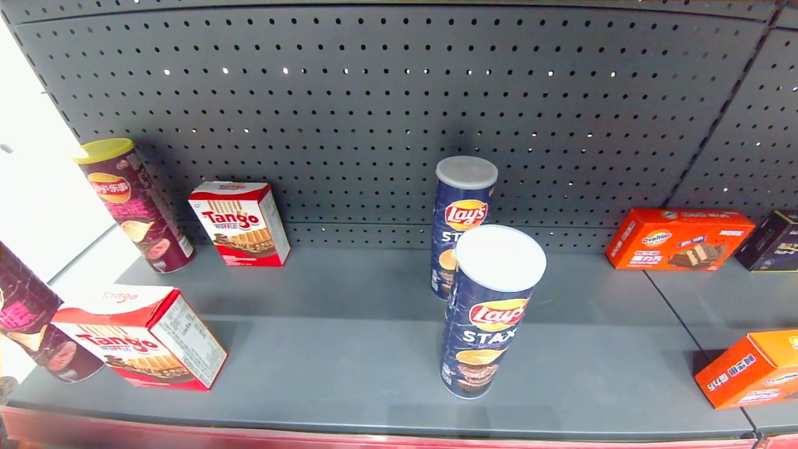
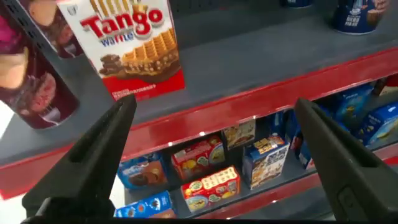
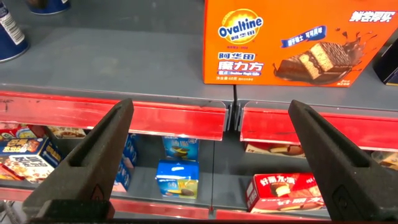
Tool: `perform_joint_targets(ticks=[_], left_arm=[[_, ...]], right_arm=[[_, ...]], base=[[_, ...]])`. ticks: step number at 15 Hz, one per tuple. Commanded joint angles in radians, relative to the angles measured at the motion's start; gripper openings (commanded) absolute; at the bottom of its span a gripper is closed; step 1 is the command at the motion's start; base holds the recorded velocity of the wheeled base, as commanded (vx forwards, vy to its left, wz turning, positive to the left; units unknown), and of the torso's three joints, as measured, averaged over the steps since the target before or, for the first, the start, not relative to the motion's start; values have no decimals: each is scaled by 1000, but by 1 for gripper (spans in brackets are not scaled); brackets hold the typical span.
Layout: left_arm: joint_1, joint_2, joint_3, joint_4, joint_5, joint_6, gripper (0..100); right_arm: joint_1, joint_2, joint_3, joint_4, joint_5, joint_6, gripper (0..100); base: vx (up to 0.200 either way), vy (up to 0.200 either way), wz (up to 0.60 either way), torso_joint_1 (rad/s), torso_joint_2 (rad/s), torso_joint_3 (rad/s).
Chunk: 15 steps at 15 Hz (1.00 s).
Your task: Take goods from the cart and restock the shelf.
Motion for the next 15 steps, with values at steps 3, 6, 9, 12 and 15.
perform_joint_targets(ticks=[3, 6, 9, 12, 15], left_arm=[[2, -7, 16, -4, 4, -58, 100], [2, -7, 16, -4, -12, -84, 100], [3, -7, 14, 1, 92, -106, 100], [3, -9, 26, 10, 340, -63, 100], [0, -7, 29, 18, 379, -78, 100]], right_arm=[[0, 0, 0, 0, 0, -1, 100], [0, 0, 0, 0, 0, -1, 100], [0, 0, 0, 0, 0, -1, 100], [0, 0, 0, 0, 0, -1, 100], [0, 0, 0, 0, -1, 1, 100]], base=[[0, 0, 0, 0, 0, 0], [0, 0, 0, 0, 0, 0], [0, 0, 0, 0, 0, 0], [0, 0, 0, 0, 0, 0], [0, 0, 0, 0, 0, 0]])
